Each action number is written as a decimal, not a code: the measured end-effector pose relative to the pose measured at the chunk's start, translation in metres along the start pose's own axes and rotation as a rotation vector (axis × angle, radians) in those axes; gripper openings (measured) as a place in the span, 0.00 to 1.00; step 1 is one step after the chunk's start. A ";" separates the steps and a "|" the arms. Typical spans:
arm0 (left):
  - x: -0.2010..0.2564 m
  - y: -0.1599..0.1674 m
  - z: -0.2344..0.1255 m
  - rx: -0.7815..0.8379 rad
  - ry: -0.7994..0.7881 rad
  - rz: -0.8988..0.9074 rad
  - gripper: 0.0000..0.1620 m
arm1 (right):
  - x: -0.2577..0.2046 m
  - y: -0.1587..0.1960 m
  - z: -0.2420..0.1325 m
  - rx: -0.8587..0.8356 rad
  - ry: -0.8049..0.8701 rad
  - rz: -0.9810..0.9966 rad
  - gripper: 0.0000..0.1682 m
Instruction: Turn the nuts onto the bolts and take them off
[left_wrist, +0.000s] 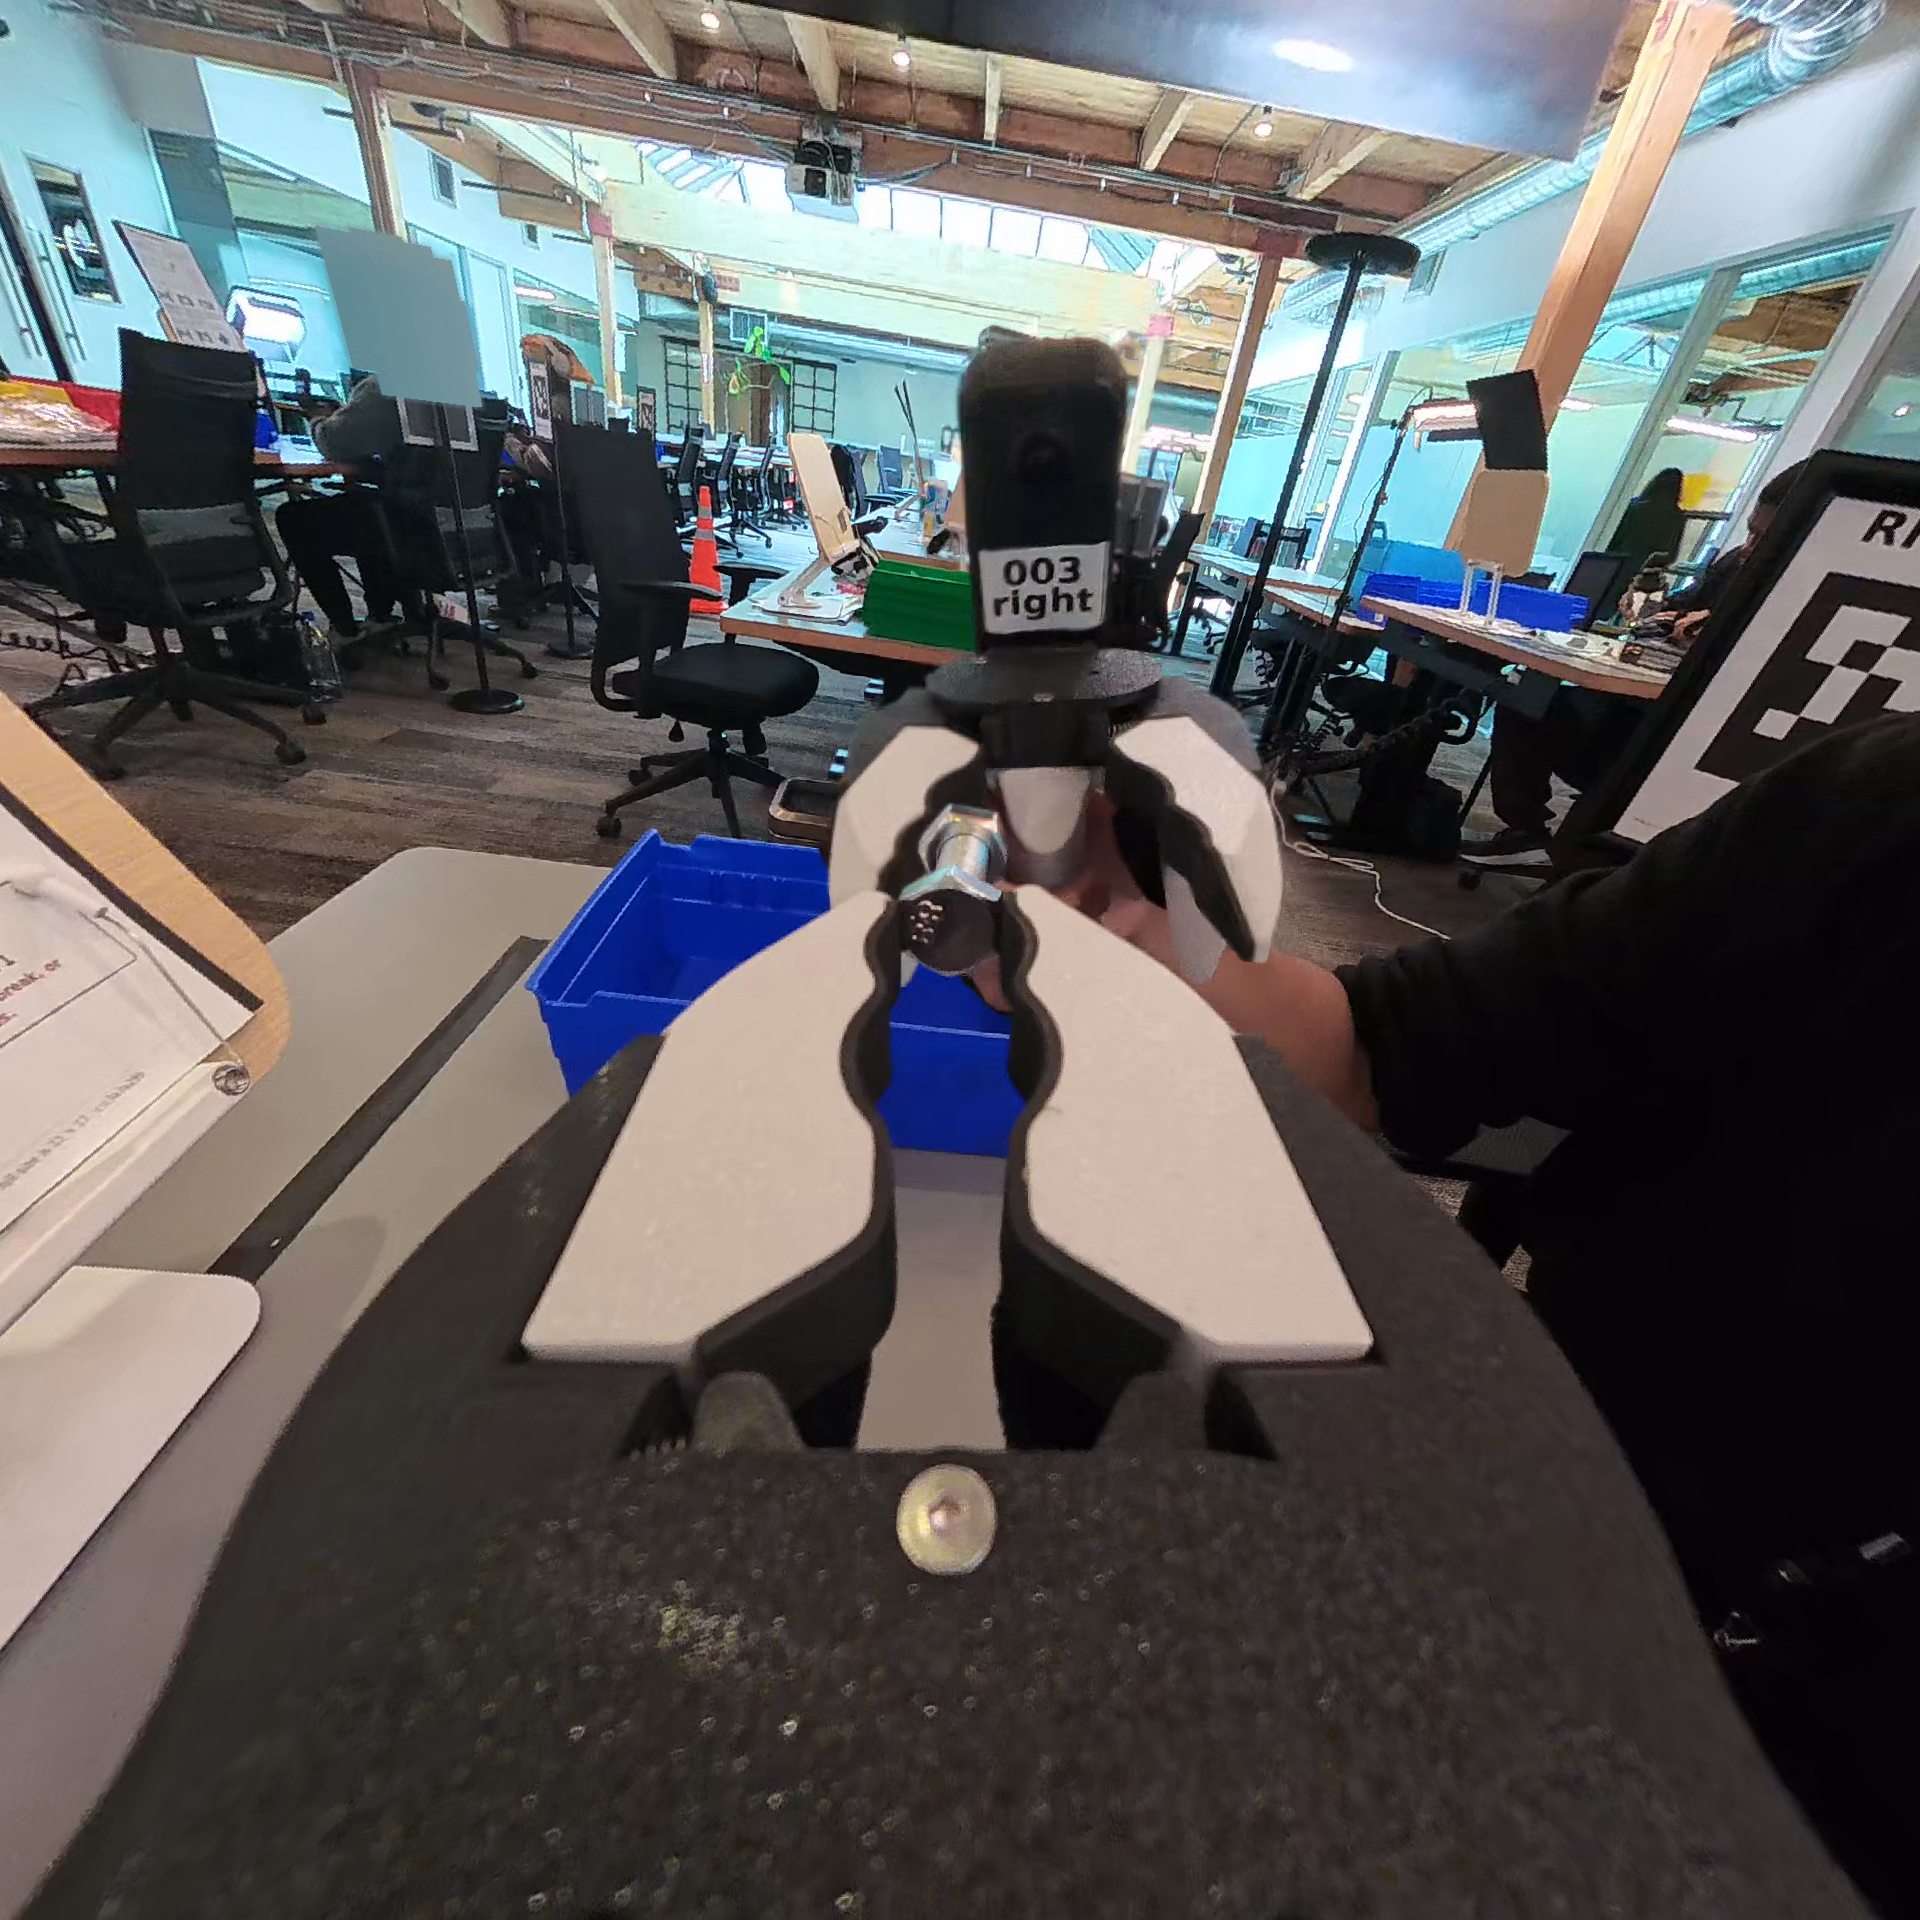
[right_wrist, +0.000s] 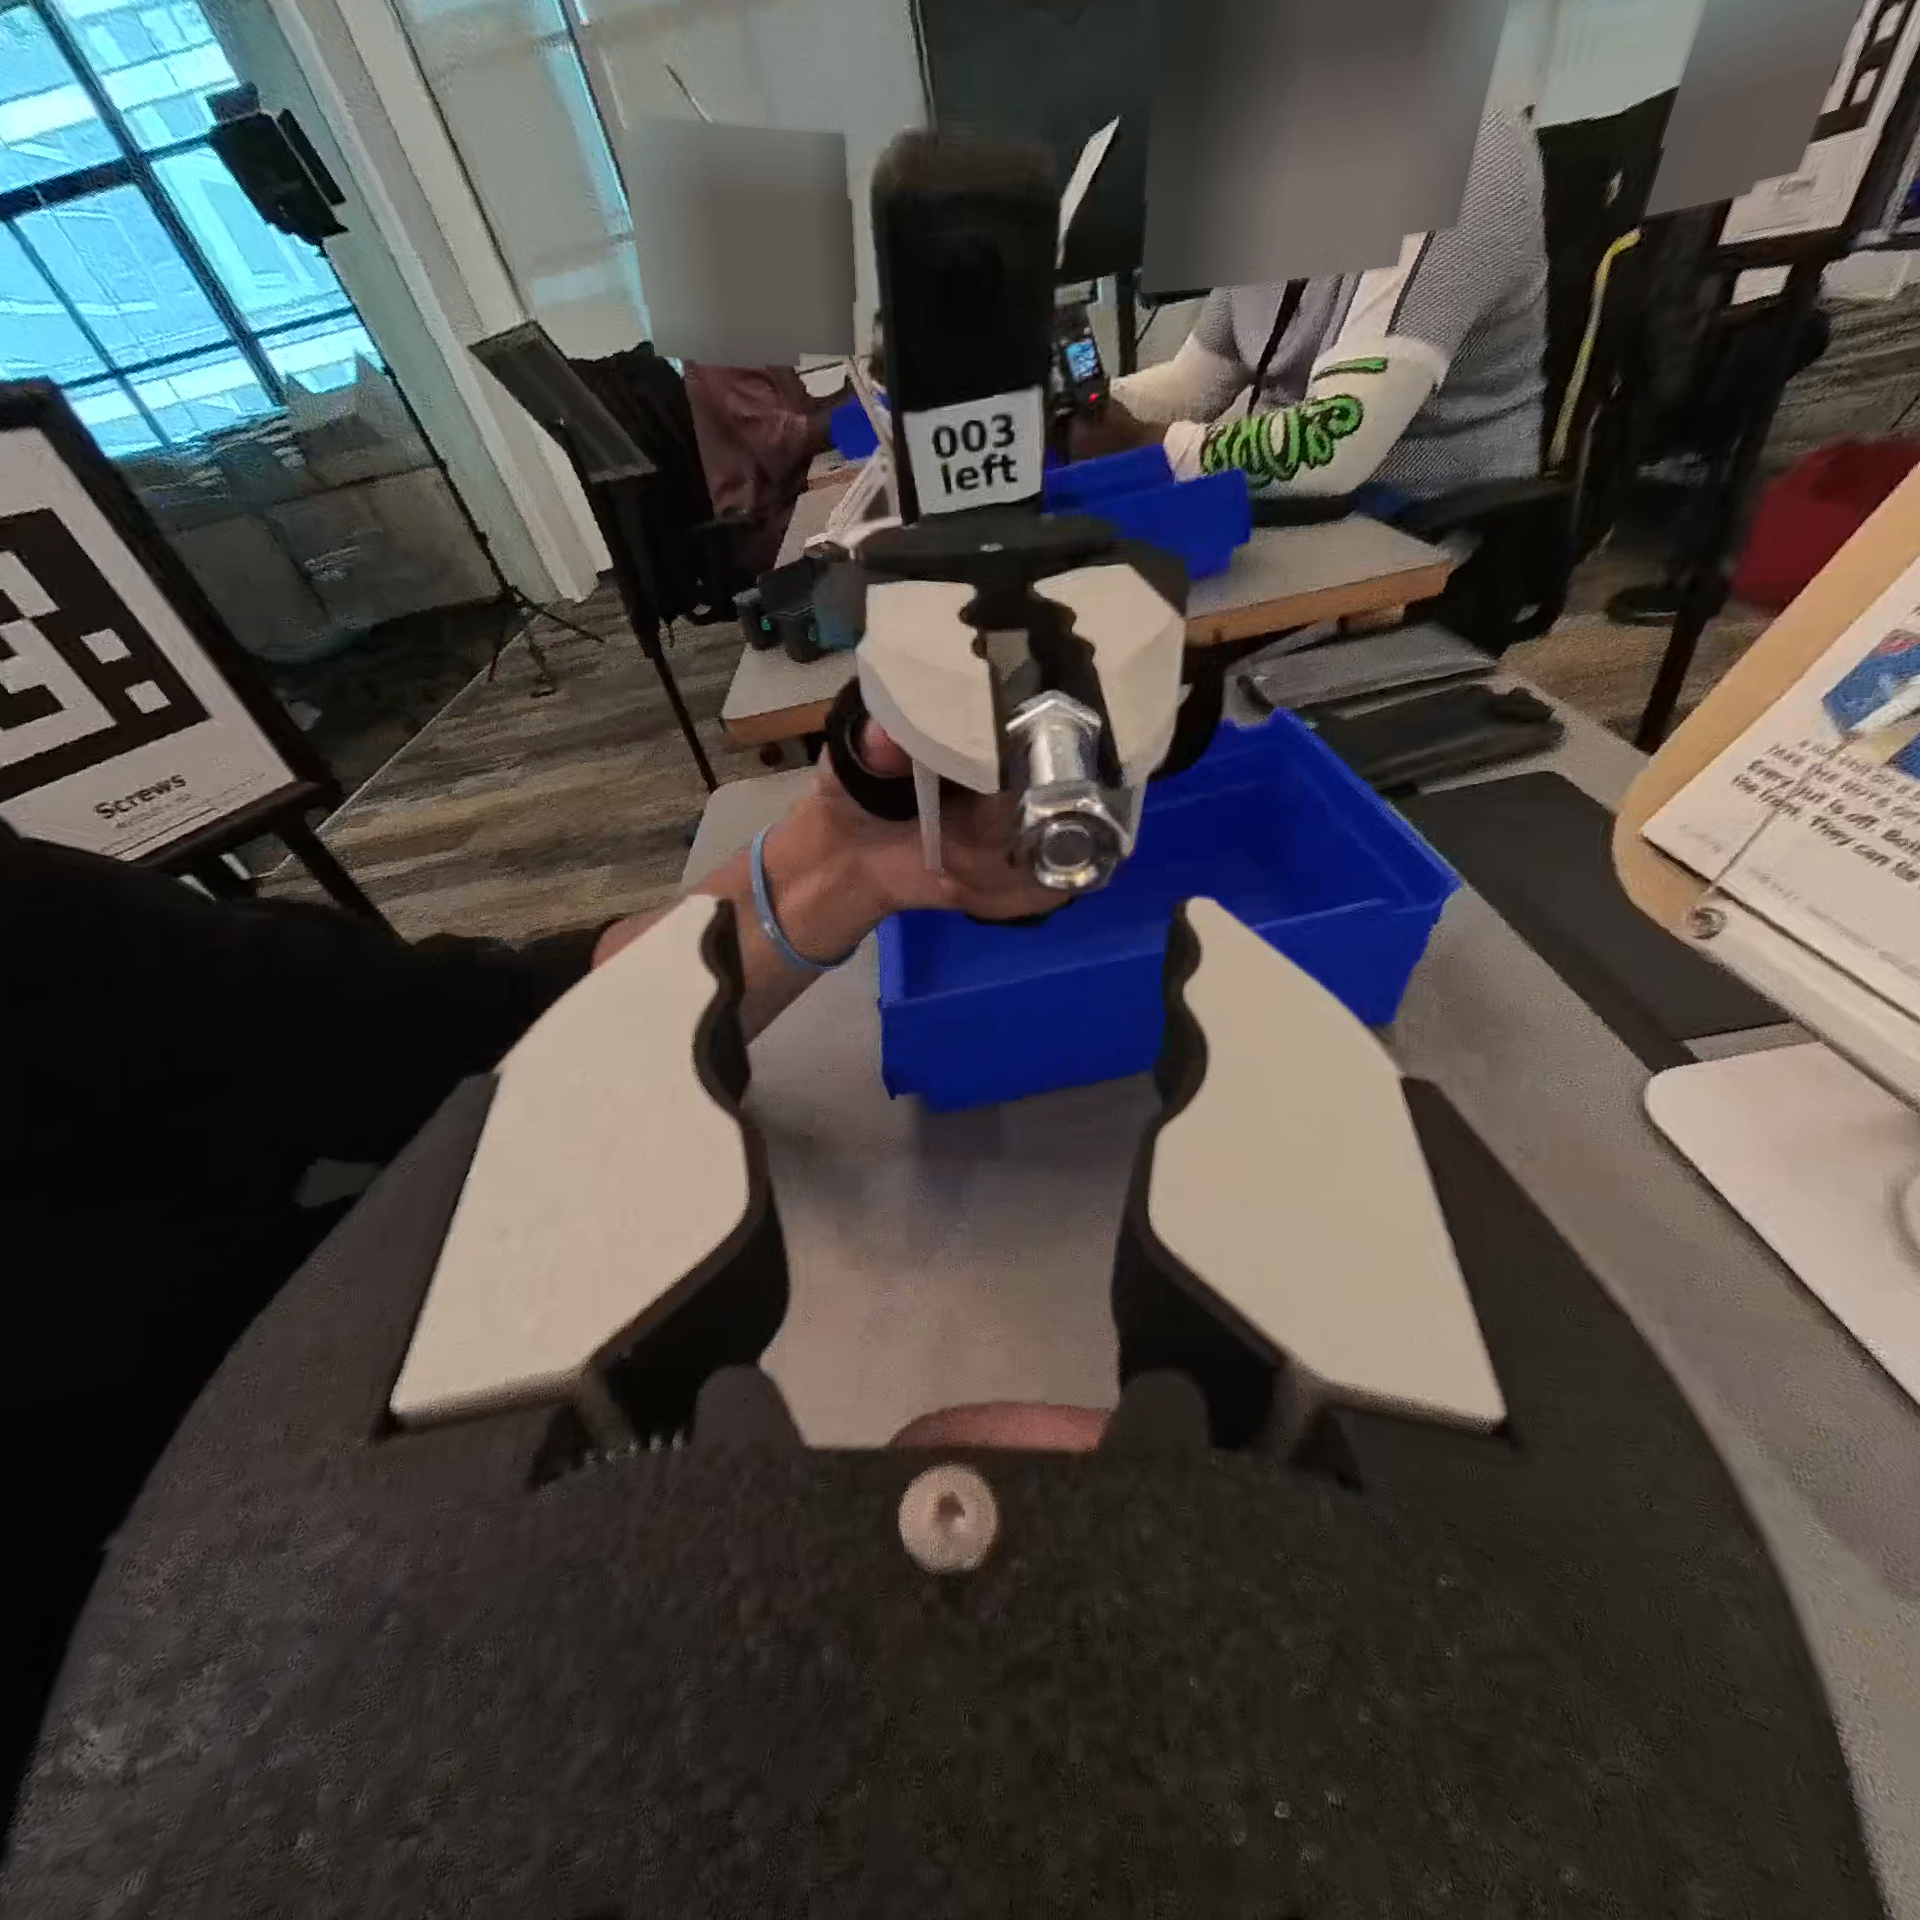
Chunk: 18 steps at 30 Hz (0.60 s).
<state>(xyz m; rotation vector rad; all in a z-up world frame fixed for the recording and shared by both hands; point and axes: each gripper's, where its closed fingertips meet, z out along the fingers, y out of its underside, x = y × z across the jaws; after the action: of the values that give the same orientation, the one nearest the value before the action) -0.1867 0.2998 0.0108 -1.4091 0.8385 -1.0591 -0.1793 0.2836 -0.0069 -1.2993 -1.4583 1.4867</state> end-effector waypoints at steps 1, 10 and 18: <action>0.000 0.001 0.000 -0.005 -0.001 0.000 0.10 | -0.003 -0.002 0.002 0.009 -0.020 -0.002 0.45; -0.006 0.002 -0.002 0.002 -0.016 -0.015 0.10 | 0.013 -0.016 -0.007 0.100 0.101 -0.030 0.43; -0.004 0.005 0.000 -0.029 -0.035 0.041 0.10 | 0.011 -0.005 -0.004 0.086 -0.084 0.278 0.32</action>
<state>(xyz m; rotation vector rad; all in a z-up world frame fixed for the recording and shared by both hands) -0.1876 0.3032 0.0057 -1.4254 0.8572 -0.9924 -0.1796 0.2954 -0.0031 -1.4466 -1.2886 1.7828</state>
